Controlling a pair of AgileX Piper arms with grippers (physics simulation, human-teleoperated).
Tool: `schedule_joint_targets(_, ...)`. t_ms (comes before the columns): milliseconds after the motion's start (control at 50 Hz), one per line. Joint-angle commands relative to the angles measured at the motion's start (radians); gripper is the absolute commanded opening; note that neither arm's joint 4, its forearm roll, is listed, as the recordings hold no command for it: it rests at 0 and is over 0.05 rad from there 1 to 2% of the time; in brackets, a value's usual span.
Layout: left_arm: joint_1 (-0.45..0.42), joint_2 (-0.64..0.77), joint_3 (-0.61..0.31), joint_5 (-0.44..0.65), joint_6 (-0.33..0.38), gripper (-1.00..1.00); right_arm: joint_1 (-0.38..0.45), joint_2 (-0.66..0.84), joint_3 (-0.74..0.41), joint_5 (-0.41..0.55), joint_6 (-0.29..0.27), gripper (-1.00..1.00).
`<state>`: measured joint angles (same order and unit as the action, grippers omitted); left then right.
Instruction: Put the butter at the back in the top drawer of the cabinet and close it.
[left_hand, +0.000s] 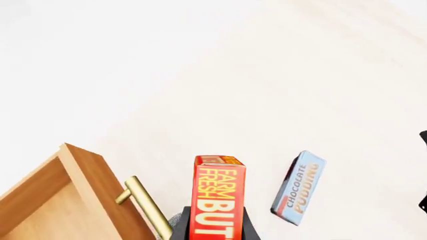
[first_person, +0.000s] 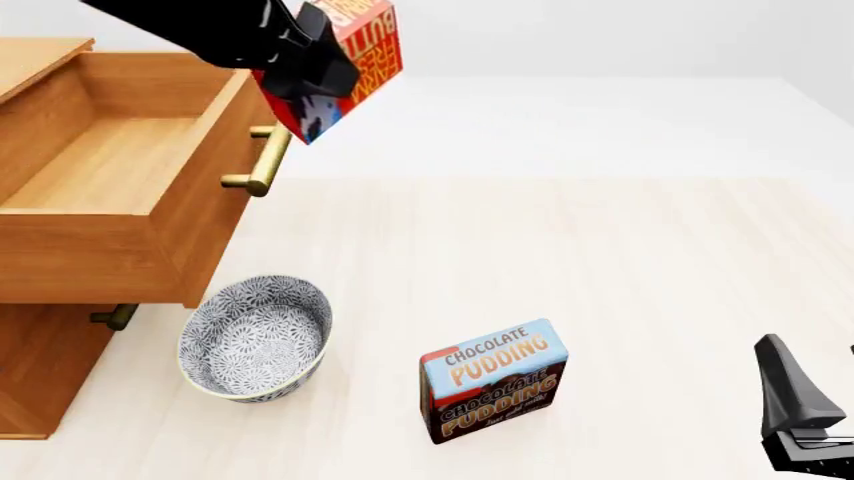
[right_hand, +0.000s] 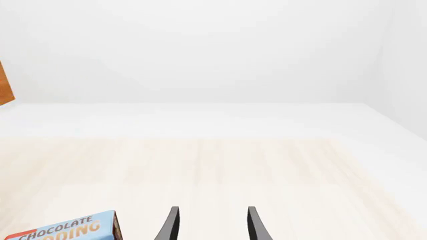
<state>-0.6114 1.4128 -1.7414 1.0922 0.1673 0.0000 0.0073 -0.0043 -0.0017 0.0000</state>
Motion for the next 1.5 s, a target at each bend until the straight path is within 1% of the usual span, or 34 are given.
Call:
schedule_joint_targets(20, 0.045, -0.052, -0.018, 0.026, 0.034, -1.00, 0.000, 0.000, 0.000, 0.000, 0.000, 1.00)
schedule_joint_targets(240, 0.082, -0.083, -0.029, 0.055, 0.043, -1.00, 0.000, 0.000, 0.000, 0.000, 0.000, 1.00)
schedule_joint_targets(320, 0.076, -0.075, -0.039, 0.072, 0.029, -1.00, 0.000, 0.000, 0.000, 0.000, 0.000, 1.00)
schedule_joint_targets(460, 0.110, -0.094, -0.049, 0.102, 0.031, -1.00, 0.000, 0.000, 0.000, 0.000, 0.000, 1.00)
schedule_joint_targets(560, 0.139, -0.112, -0.038, 0.116, 0.036, -1.00, 0.000, 0.000, 0.000, 0.000, 0.000, 1.00)
schedule_joint_targets(680, 0.159, -0.119, -0.035, 0.127, 0.023, -1.00, 0.000, 0.000, 0.000, 0.000, 0.000, 1.00)
schedule_joint_targets(840, 0.217, -0.157, 0.011, 0.127, 0.033, -1.00, 0.000, 0.000, 0.000, 0.000, 0.000, 1.00)
schedule_joint_targets(1000, 0.248, -0.165, 0.034, 0.127, 0.032, -1.00, 0.000, 0.000, 0.000, 0.000, 0.000, 1.00)
schedule_joint_targets(1040, 0.277, -0.173, 0.054, 0.127, 0.043, -1.00, 0.000, 0.000, 0.000, 0.000, 0.000, 1.00)
schedule_joint_targets(1140, 0.297, -0.166, 0.051, 0.128, 0.030, -1.00, 0.000, 0.000, 0.000, 0.000, 0.000, 1.00)
schedule_joint_targets(1260, 0.346, -0.185, 0.074, 0.128, 0.045, -1.00, 0.000, 0.000, 0.000, 0.000, 0.000, 1.00)
schedule_joint_targets(1320, 0.354, -0.181, 0.074, 0.128, 0.042, -1.00, 0.000, 0.000, 0.000, 0.000, 0.000, 1.00)
schedule_joint_targets(1420, 0.402, -0.199, 0.092, 0.128, 0.061, -1.00, 0.000, 0.000, 0.000, 0.000, 0.000, 1.00)
schedule_joint_targets(1500, 0.416, -0.196, 0.091, 0.128, 0.057, -1.00, 0.000, 0.000, 0.000, 0.000, 0.000, 1.00)
